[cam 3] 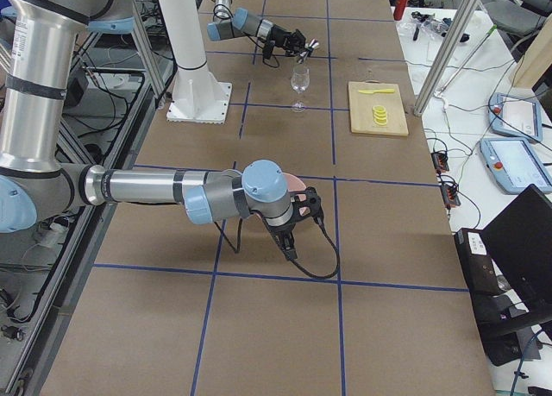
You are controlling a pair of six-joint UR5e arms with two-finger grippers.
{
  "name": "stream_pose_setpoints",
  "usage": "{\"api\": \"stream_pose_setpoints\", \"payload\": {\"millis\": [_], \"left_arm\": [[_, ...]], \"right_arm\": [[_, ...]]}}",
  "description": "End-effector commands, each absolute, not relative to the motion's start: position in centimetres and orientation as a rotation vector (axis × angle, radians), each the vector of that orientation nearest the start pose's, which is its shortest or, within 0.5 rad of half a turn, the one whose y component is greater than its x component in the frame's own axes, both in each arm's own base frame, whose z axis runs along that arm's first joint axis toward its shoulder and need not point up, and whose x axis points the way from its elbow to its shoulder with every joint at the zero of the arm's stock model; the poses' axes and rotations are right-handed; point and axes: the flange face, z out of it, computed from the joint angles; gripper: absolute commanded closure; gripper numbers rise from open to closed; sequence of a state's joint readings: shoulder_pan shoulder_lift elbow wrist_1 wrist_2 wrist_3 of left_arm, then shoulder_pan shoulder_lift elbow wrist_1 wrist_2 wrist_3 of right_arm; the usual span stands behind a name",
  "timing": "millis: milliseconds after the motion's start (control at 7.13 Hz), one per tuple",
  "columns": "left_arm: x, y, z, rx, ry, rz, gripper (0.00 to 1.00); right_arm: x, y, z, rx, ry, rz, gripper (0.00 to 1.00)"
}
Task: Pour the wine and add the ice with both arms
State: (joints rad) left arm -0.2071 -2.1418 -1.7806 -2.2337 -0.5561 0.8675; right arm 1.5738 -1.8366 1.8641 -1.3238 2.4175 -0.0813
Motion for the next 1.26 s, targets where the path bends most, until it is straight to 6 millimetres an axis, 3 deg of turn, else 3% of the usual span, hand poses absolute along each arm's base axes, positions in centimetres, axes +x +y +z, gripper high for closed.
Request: {"api": "stream_pose_setpoints", "payload": {"millis": [0,280,561,841,1121], "left_arm": [[50.8,-33.1,14.9,1.568,-0.454,0.981,1.0],[49.4,-34.2,14.8,1.606,-0.374,0.866,1.0],[49.0,-34.1,16.0,1.617,-0.07,0.667,1.0],[46.1,-33.5,21.1,1.628,0.234,0.461,1.0],[42.7,-32.6,28.8,1.607,0.432,0.251,1.0]], "right_arm": [[6.0,-39.4,59.8,0.293,-0.831,-0.189,0.0],[6.0,-39.4,59.7,0.296,-0.83,-0.189,0.0],[5.9,-39.4,59.6,0.297,-0.831,-0.191,0.0],[6.0,-39.4,59.5,0.3,-0.83,-0.191,0.0],[5.9,-39.4,59.5,0.301,-0.83,-0.195,0.0]]}}
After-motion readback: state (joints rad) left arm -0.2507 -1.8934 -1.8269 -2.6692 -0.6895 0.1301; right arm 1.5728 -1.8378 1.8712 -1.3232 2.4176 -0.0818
